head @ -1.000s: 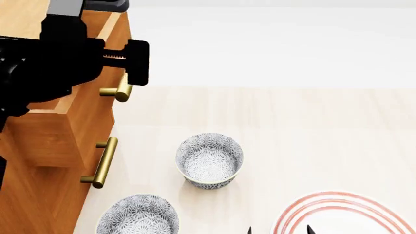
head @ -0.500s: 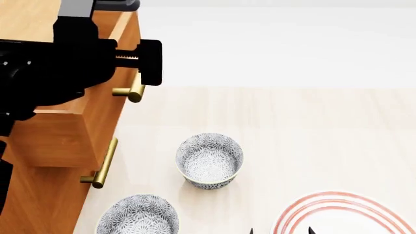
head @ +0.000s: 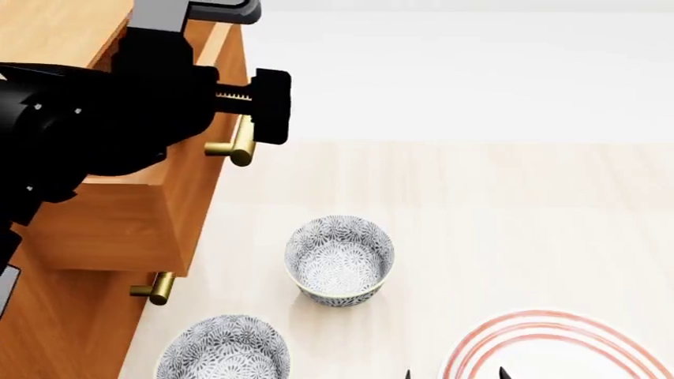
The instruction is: Open the top drawer of the cabinet.
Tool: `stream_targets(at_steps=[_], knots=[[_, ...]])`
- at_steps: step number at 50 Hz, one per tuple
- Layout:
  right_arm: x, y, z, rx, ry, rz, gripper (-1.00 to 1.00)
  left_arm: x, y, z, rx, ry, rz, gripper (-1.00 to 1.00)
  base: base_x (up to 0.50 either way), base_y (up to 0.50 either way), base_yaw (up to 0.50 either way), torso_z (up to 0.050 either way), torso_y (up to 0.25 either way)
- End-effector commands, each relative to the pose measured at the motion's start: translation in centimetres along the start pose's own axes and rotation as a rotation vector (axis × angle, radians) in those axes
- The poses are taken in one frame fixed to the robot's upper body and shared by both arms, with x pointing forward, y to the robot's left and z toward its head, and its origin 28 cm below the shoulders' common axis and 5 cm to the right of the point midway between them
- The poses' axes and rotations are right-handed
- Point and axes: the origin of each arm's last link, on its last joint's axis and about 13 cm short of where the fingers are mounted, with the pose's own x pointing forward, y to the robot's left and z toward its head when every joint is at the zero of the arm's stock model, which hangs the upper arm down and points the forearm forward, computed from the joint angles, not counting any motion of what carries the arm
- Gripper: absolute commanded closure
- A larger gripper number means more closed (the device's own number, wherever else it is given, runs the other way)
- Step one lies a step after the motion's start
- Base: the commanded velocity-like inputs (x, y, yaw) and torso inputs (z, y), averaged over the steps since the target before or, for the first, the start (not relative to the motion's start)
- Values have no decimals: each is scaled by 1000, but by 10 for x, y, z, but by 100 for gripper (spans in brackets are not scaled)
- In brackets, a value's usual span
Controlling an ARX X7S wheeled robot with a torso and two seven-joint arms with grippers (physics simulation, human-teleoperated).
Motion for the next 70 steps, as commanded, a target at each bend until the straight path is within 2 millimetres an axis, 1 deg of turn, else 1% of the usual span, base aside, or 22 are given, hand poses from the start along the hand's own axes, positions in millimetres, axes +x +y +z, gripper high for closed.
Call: stream_targets(at_steps=[1,8,14,26,29,35,38,45,50,55,70], knots=[[-1,0,0,1,-1,3,-100,7,-37,-47,-165,243,-264,-100,0,0,0,0,0],[-2,-1,-2,2,3,5,-100,5,-43,-46,-207,247,-296,-100,0,0,0,0,0],[-2,-1,-1,6,1,7,-100,1,-50,-42,-195,241,-306,-100,0,0,0,0,0],[-3,-1,-2,19,-3,14,-100,-1,-64,-44,-172,243,-325,-100,0,0,0,0,0],[-4,-1,-2,18,-7,20,-100,-1,-69,-46,-159,249,-327,-100,0,0,0,0,0],[-5,0,-5,18,-2,32,-100,-4,-77,-45,-156,250,-344,-100,0,0,0,0,0],[-6,0,-3,14,-3,41,-100,-5,-82,-46,-155,252,-358,-100,0,0,0,0,0],[-9,1,-9,21,5,53,-100,-6,-88,-48,-161,254,-378,-100,0,0,0,0,0],[-11,0,-10,23,7,50,-100,-11,-97,-49,-155,256,-404,-100,0,0,0,0,0],[-12,-1,-9,18,6,50,-100,-18,-105,-45,-155,246,-437,-100,0,0,0,0,0],[-11,3,-10,16,10,67,-100,-24,-112,-45,-145,253,-455,-100,0,0,0,0,0]])
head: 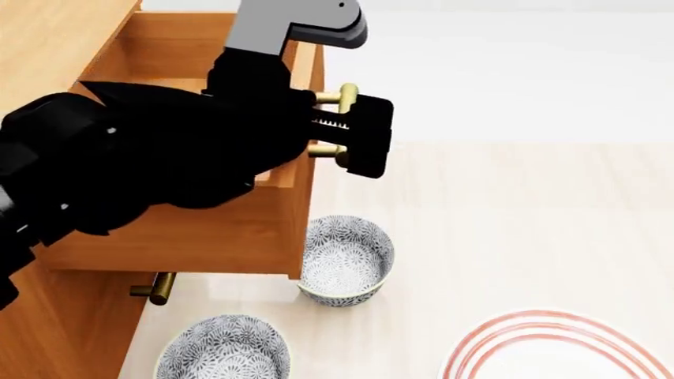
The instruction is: Open the top drawer of the cabinet.
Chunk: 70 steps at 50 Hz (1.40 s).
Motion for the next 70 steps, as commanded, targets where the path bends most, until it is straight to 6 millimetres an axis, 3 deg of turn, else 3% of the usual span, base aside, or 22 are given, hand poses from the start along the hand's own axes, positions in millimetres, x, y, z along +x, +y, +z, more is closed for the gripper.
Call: stream_targets(at_steps=[1,17,32,51,70], knots=[[-1,1,-2,-1,3,10,-100,-4,-47,-36,-200,235,-296,-100,0,0,0,0,0],[-3,0,-5,0,9,15,-100,-15,-66,-44,-154,242,-354,-100,0,0,0,0,0],[-6,-1,-4,-12,10,13,-100,-17,-65,-38,-106,224,-311,-100,0,0,0,0,0],[-8,-3,2,-23,-1,4,-100,-50,-58,46,-39,47,-172,-100,0,0,-1,0,0],[-10,0,12,-34,-32,17,-100,-80,-59,88,45,-68,-95,-100,0,0,-1,0,2]])
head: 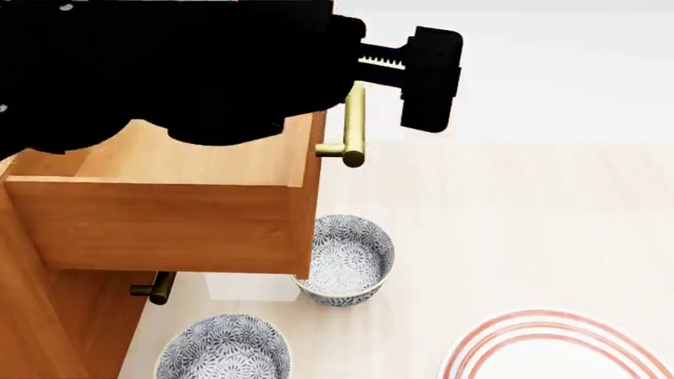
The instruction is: Open the top drawer of the cabinet.
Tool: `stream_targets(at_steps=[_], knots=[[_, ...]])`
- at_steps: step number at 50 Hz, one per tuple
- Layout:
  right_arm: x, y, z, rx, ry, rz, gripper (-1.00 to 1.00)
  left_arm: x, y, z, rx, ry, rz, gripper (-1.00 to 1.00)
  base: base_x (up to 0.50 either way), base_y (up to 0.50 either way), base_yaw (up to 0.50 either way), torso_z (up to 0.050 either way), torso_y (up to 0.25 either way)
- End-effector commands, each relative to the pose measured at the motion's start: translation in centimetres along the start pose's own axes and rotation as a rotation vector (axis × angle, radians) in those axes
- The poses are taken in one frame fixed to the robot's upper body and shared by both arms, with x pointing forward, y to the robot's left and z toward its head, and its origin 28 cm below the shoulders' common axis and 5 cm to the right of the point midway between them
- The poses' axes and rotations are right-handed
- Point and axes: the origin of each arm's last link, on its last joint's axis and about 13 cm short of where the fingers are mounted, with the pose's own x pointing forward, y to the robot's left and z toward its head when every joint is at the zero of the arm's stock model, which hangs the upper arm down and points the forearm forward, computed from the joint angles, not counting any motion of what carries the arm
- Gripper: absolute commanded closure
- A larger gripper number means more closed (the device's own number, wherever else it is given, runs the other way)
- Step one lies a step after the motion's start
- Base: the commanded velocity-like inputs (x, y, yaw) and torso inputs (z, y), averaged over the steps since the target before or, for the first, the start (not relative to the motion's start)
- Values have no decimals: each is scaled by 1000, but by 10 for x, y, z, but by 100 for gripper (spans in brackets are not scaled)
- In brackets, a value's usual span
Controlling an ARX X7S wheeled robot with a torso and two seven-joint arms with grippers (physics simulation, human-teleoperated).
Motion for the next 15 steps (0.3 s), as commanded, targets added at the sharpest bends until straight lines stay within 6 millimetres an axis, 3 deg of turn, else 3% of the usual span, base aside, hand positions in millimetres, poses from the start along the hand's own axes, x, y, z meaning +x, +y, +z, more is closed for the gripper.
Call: stream_targets(at_steps=[1,9,15], knots=[[-2,1,5,-8,-16,7,-100,-25,-15,30,37,-83,-34,-100,0,0,0,0,0],[-3,3,8,-13,-20,9,-100,-40,-11,51,68,-137,-9,-100,0,0,0,0,0],[-4,2,8,-15,-21,9,-100,-75,4,71,106,-235,10,-100,0,0,0,0,0]])
